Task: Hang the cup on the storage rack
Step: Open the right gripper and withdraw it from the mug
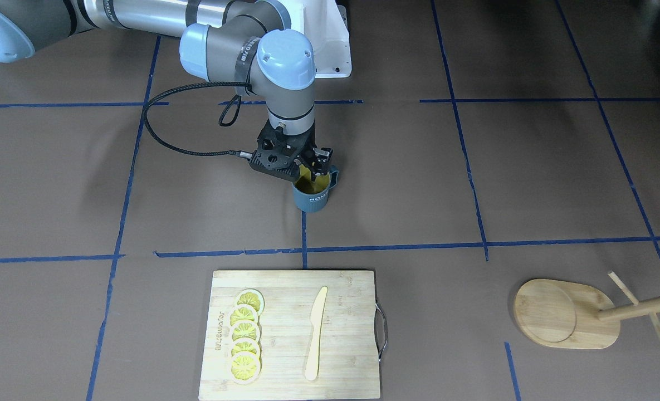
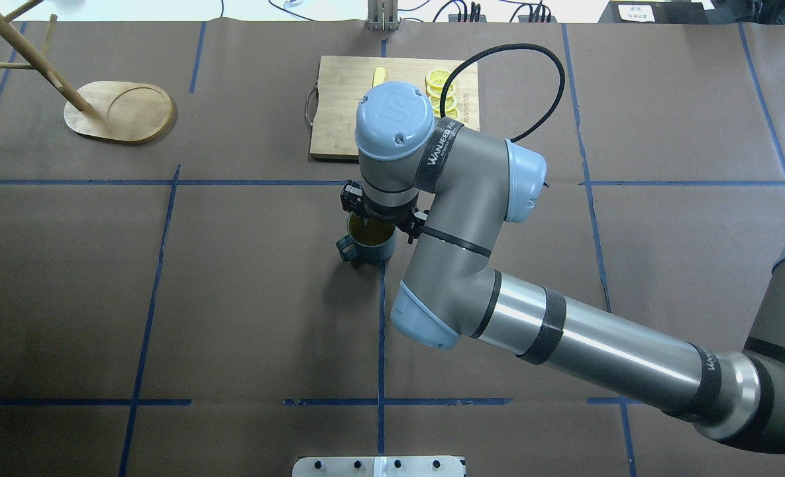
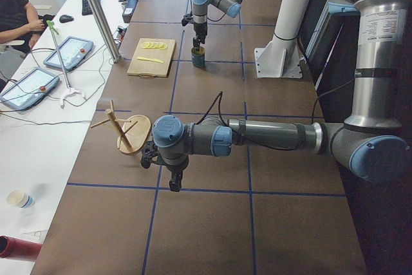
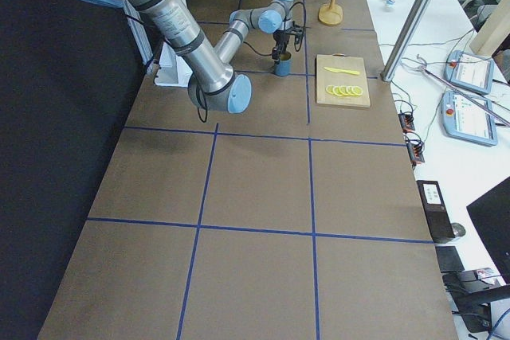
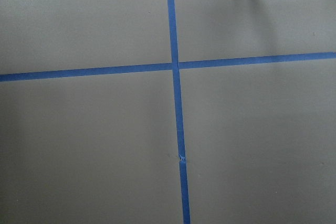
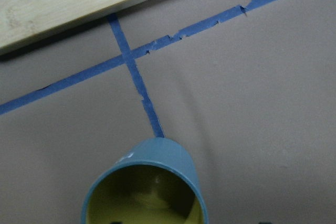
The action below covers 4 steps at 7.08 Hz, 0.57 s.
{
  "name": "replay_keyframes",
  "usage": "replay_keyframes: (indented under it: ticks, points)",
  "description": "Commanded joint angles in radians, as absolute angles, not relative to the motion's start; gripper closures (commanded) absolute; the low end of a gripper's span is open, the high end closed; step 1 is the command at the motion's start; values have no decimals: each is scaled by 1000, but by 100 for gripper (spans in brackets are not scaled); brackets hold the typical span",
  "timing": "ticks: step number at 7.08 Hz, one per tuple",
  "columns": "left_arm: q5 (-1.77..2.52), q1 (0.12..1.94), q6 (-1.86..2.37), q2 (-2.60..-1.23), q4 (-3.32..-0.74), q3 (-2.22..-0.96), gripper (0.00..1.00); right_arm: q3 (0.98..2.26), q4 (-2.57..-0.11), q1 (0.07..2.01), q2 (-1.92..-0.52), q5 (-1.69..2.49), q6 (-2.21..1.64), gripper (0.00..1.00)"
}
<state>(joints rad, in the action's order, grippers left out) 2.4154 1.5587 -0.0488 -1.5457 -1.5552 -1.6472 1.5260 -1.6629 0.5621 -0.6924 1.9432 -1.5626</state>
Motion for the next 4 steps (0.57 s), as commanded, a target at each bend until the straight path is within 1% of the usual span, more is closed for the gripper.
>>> replay_keyframes:
  ticks: [1,2,3,4]
  points:
    - [2530,1560,-60,-1546,-1551,-1678,0,1708,-1686,645,-774,2011,-1557,1]
    - [2601,1560,-52,-1546,-1552,-1683,0,1836,-1701,690,-863,2016,-1548,1]
    - [2693,1559,-58,-1549,-1568,-1687,0,1891,-1701,751,-918,2060,-1507,1]
    - [2671,1552,-55,-1546,-1587,-1788,0,1920,-1701,815,-966,2113,-1446,1]
